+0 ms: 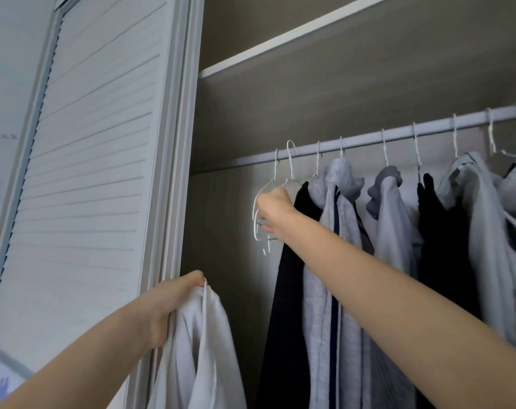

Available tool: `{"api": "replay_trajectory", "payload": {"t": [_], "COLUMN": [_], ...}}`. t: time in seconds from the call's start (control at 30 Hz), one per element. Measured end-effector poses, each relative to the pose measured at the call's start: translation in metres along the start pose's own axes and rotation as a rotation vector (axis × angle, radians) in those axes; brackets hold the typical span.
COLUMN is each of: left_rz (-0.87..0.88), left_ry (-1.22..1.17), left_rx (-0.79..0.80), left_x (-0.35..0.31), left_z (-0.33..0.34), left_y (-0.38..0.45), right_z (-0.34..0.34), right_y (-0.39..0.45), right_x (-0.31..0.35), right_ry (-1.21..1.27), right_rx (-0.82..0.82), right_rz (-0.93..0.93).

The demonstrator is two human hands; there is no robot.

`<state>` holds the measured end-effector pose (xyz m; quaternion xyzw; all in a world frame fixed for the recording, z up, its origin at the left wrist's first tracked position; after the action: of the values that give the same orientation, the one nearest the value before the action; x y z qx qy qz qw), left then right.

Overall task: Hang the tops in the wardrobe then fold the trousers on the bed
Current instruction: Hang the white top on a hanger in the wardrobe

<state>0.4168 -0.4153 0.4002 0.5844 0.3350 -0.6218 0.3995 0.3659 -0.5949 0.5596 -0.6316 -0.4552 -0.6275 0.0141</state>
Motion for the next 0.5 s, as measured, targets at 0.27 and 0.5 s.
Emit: {"api": "replay_trajectory", "payload": {"t": [0.27, 0.5], "left_rz": [-0.02, -0.002], "left_ry": [0.006, 0.106], "left_rx": [0.07, 0.211], "left_x": [0.01, 0.031], "left_z": [0.007, 0.016], "left_y": [-0.017, -0.07], "right_z": [-0.06, -0.114], "right_y": [-0.16, -0.229], "right_x": [-0.027, -0.06], "right_ry": [-0.006, 0.301], "right_rx": [-0.169, -0.049], "right_rz": [-0.343, -0.034]}}
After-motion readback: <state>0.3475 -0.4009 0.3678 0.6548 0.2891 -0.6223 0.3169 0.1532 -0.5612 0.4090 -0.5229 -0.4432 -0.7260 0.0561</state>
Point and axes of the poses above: each hand's wrist, its own y-axis towards the middle knuckle, its own z-axis out of the palm, x = y × z, the point moved 6 cm from there along y, towards the middle knuckle, and after that the axes turned 9 degrees about -y, right-handed, at the moved point
